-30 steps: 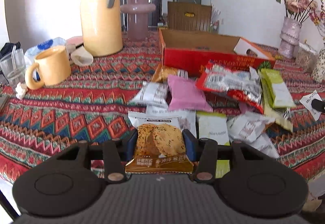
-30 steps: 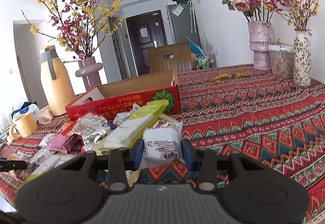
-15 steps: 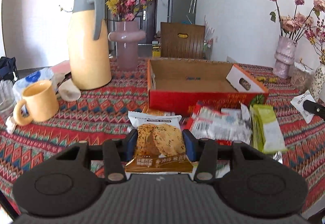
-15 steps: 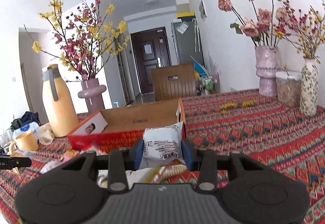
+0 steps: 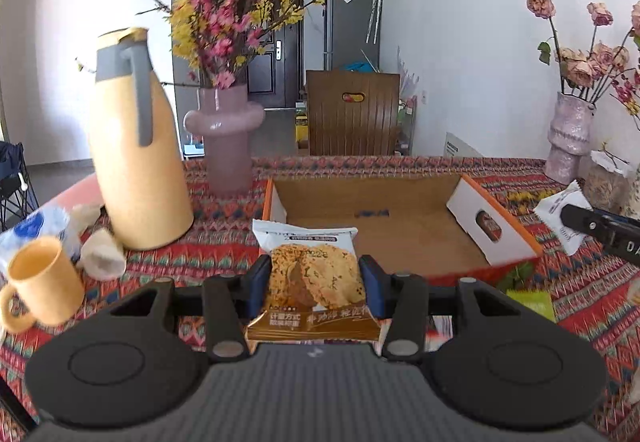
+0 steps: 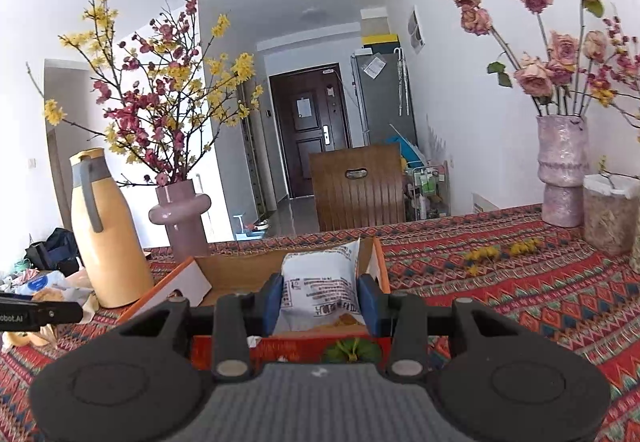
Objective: Organize snacks
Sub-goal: 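Carry both packets over the cardboard box and open both tools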
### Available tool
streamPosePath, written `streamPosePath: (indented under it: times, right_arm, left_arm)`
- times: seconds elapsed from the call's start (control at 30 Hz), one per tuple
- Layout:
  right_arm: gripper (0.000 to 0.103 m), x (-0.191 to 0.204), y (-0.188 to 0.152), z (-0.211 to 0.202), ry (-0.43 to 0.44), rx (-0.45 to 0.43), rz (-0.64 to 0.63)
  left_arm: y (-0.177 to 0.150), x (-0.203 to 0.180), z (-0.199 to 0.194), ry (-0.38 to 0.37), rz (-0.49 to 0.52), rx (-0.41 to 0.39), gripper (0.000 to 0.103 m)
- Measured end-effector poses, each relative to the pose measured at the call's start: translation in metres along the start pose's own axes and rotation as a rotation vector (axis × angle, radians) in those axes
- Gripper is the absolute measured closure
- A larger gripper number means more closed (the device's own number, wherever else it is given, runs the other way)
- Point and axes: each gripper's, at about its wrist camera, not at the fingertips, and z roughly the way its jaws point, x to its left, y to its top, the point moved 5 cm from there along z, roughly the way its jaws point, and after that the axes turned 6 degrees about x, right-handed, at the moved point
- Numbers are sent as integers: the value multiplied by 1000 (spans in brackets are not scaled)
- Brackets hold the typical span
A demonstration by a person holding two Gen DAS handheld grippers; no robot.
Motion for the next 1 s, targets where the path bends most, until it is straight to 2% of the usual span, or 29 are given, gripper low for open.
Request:
streamPosePath:
  times: [0.3,0.5,0.67,0.73,0.77,0.8,0.83,0.9,0.93,0.97,1.0]
  right_arm:
    - [63,7,25,74,-2,84,-15]
    - [63,6,20,116,-18,159,3]
    - [63,4,8,133,-18,203,6]
    - [62,3,6,137,-18,213,7]
    - [59,3,5,138,-17,216,9]
    - [57,3,5,138,-11,217,13]
    - [58,2,4,136,-8,215,17]
    - [43,1,5,132,-5,204,25]
    - [39,1,6,129,-6,193,27]
    - [30,0,7,126,-7,179,28]
    - [19,0,9,121,-9,162,31]
  left_arm:
    - [33,-8,63,22,-6,20,55]
    - [28,-5,106,27,-32,51,55]
    - [18,0,123,17,-38,82,54]
    - [17,0,123,9,-42,76,51]
    - [17,0,122,3,-43,69,43]
    - [17,1,120,1,-47,59,30]
    - [17,1,118,2,-50,47,24]
    - [18,2,112,6,-54,17,10]
    - [19,2,110,3,-59,7,6]
    - [20,3,107,0,-66,-5,0]
    - [20,3,104,1,-70,-19,0]
